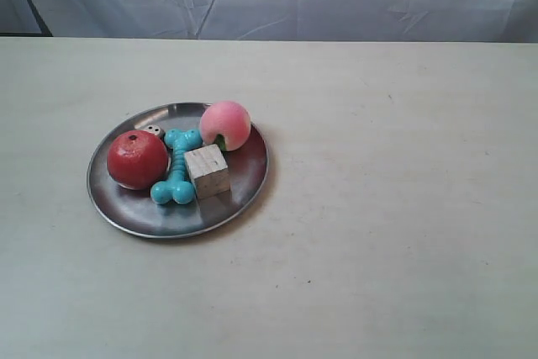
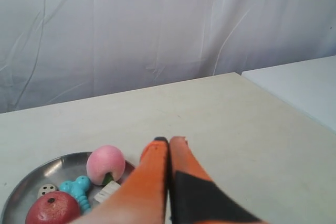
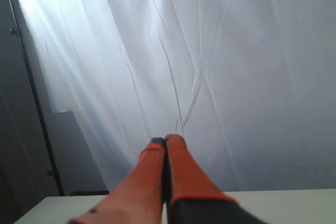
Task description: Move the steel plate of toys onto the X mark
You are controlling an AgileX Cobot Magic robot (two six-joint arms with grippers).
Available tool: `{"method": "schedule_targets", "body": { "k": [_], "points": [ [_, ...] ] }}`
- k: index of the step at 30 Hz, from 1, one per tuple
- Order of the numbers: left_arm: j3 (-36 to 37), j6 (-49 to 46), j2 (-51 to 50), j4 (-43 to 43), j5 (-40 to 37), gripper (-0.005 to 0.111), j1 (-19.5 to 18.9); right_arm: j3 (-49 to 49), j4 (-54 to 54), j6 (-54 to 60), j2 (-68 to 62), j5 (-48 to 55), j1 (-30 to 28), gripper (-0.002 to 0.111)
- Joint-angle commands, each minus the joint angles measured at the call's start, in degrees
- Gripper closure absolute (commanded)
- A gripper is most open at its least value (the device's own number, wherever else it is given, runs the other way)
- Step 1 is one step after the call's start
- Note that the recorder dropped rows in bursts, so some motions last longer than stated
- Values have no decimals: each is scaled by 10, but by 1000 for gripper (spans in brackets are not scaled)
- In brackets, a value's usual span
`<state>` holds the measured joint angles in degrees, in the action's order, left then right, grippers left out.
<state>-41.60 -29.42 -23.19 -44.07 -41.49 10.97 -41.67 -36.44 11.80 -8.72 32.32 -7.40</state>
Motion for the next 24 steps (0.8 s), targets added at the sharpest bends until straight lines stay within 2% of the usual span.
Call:
{"method": "schedule_targets", "body": {
  "k": [1, 10, 14, 16, 19, 24],
  "points": [
    [1, 4, 4, 1, 13, 107, 6, 5, -1, 2, 4, 24, -6, 108],
    [1, 5, 4, 4, 11, 107, 6, 32, 22, 2, 5, 26, -6, 108],
    [1, 6, 4, 4, 11, 107, 6, 128, 230, 2, 18, -103, -6, 108],
    [1, 6, 4, 4, 12, 107, 6, 205, 320, 2, 25, -224, -6, 108],
    [1, 6, 4, 4, 14, 107, 6, 300, 298, 2, 39, -351, -6, 108],
    [1, 6, 4, 4, 16, 107, 6, 391, 297, 2, 79, -356, -6, 108]
  ]
}}
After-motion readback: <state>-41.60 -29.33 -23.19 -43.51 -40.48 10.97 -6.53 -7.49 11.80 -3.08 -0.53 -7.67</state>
